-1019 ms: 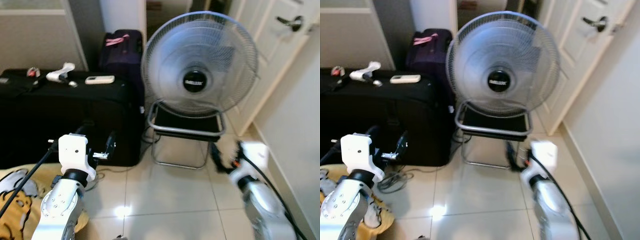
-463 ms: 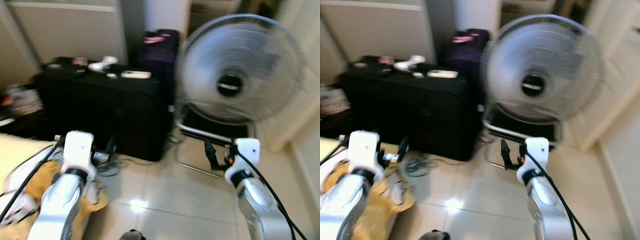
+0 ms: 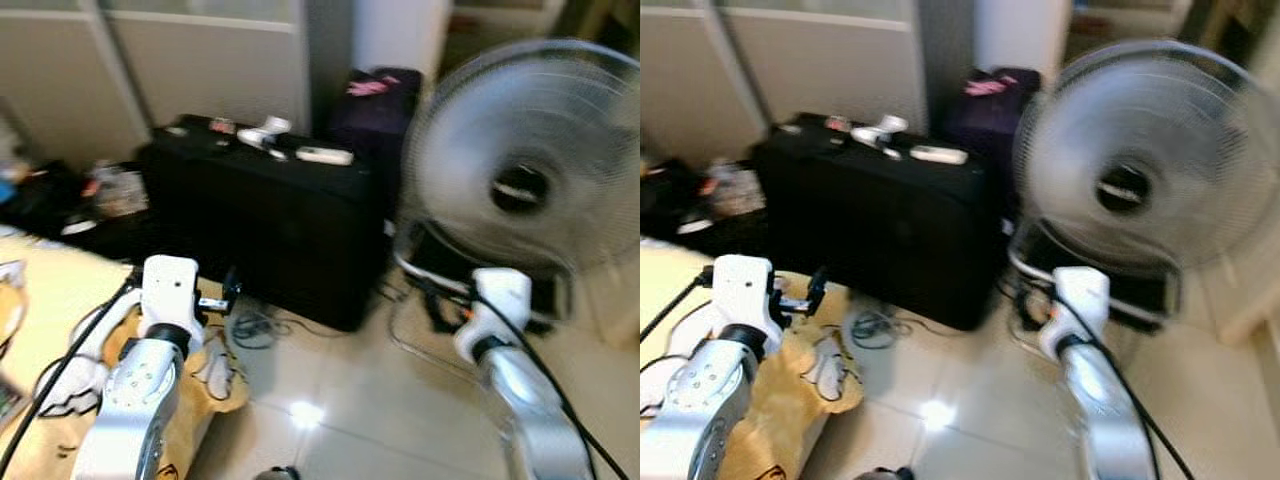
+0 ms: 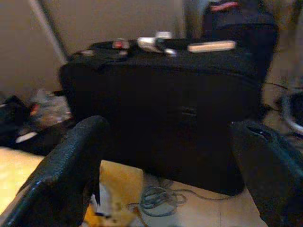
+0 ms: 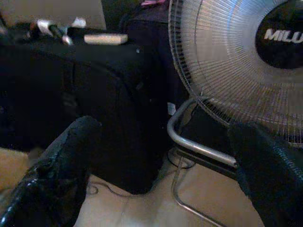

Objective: Clean up the room

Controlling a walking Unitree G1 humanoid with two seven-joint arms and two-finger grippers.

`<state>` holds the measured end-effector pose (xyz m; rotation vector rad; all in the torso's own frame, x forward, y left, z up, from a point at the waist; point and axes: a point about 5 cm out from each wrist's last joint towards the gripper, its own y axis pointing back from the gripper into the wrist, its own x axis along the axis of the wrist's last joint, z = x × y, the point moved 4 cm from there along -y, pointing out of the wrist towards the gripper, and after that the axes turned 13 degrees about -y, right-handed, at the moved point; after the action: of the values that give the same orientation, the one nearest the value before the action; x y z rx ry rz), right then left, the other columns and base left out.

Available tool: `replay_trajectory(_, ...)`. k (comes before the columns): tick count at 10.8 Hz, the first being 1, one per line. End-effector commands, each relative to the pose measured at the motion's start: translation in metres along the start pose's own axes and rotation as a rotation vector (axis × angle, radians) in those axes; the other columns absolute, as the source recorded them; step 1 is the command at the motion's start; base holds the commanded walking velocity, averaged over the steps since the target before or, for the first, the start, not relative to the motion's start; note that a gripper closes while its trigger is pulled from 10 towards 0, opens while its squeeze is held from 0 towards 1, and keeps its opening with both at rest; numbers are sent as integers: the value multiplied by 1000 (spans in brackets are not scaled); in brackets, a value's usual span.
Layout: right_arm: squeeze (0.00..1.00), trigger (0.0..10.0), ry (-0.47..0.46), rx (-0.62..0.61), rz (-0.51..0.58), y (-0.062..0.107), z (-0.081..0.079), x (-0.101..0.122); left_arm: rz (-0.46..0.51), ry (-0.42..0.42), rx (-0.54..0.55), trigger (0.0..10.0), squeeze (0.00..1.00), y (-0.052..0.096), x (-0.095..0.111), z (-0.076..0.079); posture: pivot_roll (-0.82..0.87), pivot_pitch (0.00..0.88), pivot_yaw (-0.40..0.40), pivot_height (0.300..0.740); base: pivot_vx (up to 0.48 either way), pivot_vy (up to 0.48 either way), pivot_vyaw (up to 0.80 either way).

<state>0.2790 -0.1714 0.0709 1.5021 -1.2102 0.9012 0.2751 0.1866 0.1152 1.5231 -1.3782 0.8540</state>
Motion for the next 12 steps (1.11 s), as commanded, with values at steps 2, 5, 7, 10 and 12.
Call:
replay_trajectory(2,1000,10000,-10,25,4,-1,-6,3,-1,-13,23,10000,0,0,0,-4,-89,0,27,740,0,0,800)
replay_trajectory(5,1000,10000,19,13,-47,1,7,-7,-46,0,41,10000,0,0,-6,-2,-63,0,26,740,0,0,800)
replay_trajectory(7,1000,10000,32,53,-56,1,-8,-12,-52,-42,31,10000,0,2,-9,-3,-50,0,26,740,0,0,800)
replay_trajectory(10,1000,10000,-10,34,-43,-4,-9,-10,-15,-64,18,10000,0,-4,1,-11,-39,0,23,740,0,0,800)
replay_trajectory(12,1000,10000,10,11,-31,-8,-4,-6,-21,-49,12,10000,0,-5,0,-12,-37,0,19,740,0,0,800)
